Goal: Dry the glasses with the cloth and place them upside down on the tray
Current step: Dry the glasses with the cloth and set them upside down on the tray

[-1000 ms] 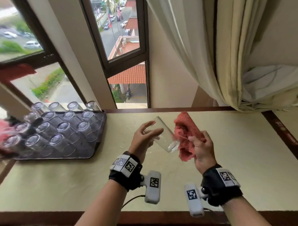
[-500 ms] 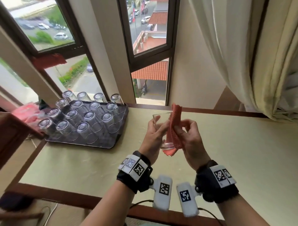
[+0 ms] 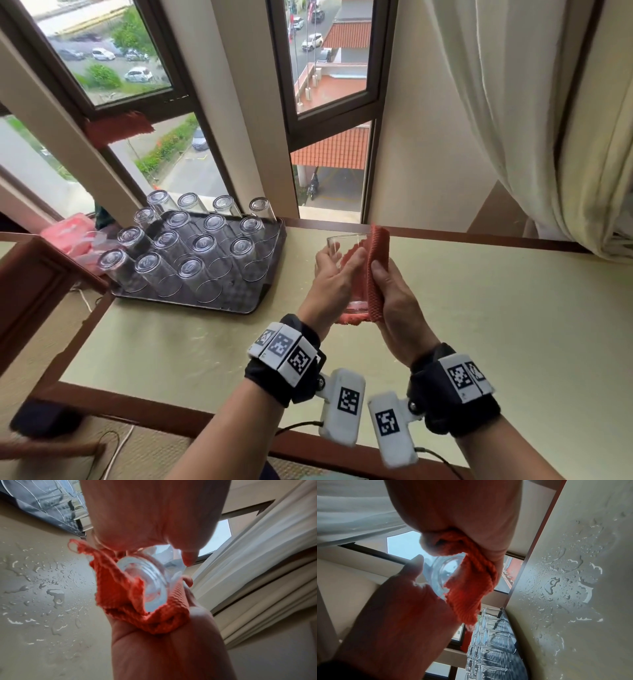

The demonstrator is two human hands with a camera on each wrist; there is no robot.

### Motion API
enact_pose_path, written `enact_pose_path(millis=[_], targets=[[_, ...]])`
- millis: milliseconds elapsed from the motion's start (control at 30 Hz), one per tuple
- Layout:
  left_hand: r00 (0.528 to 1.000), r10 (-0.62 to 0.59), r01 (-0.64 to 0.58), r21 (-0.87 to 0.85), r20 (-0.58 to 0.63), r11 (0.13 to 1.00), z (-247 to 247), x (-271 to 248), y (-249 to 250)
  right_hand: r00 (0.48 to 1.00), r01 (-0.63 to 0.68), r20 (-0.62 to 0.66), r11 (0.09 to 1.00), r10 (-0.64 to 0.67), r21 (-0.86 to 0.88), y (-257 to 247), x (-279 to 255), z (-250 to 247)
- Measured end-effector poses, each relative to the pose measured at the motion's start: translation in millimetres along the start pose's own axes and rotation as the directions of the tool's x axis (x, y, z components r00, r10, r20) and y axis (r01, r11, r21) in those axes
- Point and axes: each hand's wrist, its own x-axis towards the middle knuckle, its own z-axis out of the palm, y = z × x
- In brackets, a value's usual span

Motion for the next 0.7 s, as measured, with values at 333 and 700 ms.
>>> enact_pose_path(millis=[333, 700], targets=[[0.983, -0.005, 0.013, -0.047, 0.181, 0.999, -27, -7, 5, 0.997, -0.072, -0.006, 0.996, 0.073, 0.059, -3, 6, 4], [0.972, 0.106, -0.057, -0.229, 0.209, 0.972, -26, -18, 20, 0.987, -0.139, 0.116, 0.941, 0.108, 0.307, -16, 0, 19]])
